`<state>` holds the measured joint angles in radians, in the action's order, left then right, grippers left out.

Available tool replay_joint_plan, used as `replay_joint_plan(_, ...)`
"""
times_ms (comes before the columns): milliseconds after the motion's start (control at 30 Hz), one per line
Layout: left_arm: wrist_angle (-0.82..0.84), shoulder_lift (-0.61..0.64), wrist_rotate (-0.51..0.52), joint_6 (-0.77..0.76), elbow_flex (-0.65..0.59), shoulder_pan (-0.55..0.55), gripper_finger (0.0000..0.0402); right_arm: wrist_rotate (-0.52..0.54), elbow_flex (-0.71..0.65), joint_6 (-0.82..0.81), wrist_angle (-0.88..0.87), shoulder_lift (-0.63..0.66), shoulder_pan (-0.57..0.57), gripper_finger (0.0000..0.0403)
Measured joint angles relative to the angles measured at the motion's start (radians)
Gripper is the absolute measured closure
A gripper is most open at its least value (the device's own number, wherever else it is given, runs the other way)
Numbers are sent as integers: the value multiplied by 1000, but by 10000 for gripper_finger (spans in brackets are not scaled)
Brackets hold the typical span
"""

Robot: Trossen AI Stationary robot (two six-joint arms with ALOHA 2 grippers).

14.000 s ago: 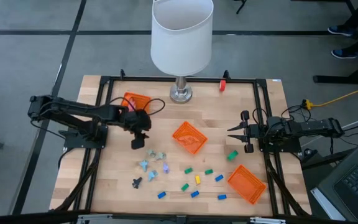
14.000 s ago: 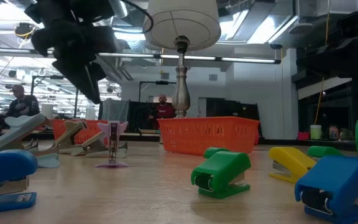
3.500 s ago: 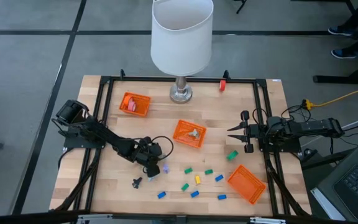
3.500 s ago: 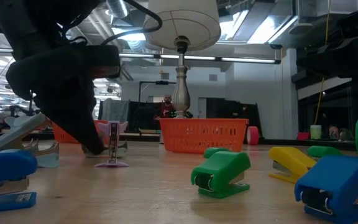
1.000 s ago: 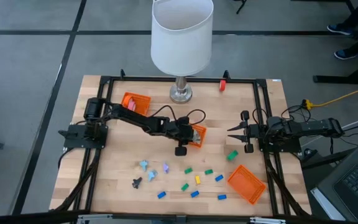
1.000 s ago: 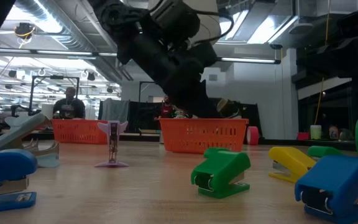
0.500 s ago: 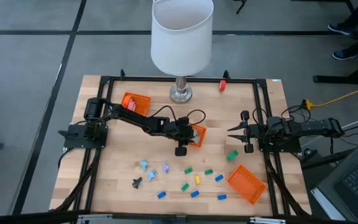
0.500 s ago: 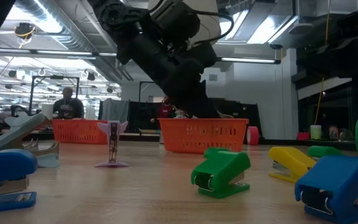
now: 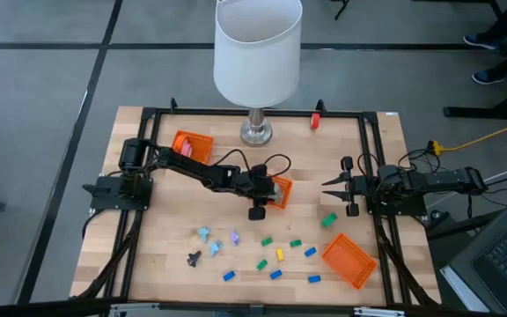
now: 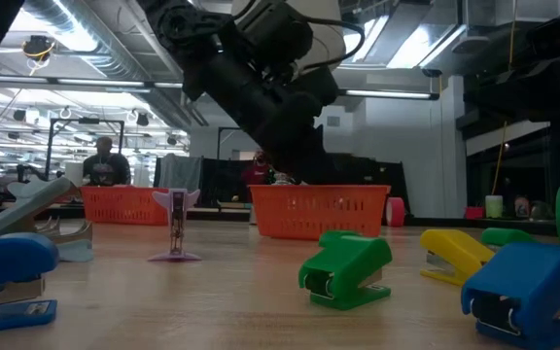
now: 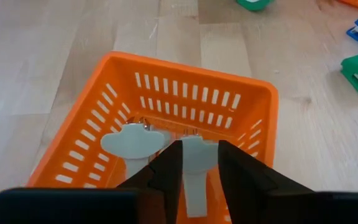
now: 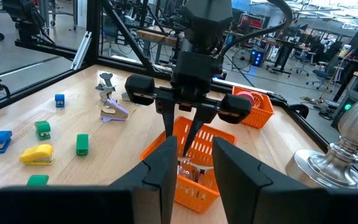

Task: Pick and place Stapler, Stapler remover, tape
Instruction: Put the purple staple remover into the middle orange bin

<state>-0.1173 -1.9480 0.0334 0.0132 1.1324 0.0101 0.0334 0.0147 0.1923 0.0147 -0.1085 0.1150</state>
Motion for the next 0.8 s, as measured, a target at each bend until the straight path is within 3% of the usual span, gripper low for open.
replay_joint_plan(400,-5,6,0,0,22,1,263,0,0,0,0,0,0,297)
replay_joint_plan(600,78,27,0,7,86,2,262,0,0,0,0,0,0,297)
replay_joint_plan(800,208,127,0,8,93,8,263,0,0,0,0,0,0,297)
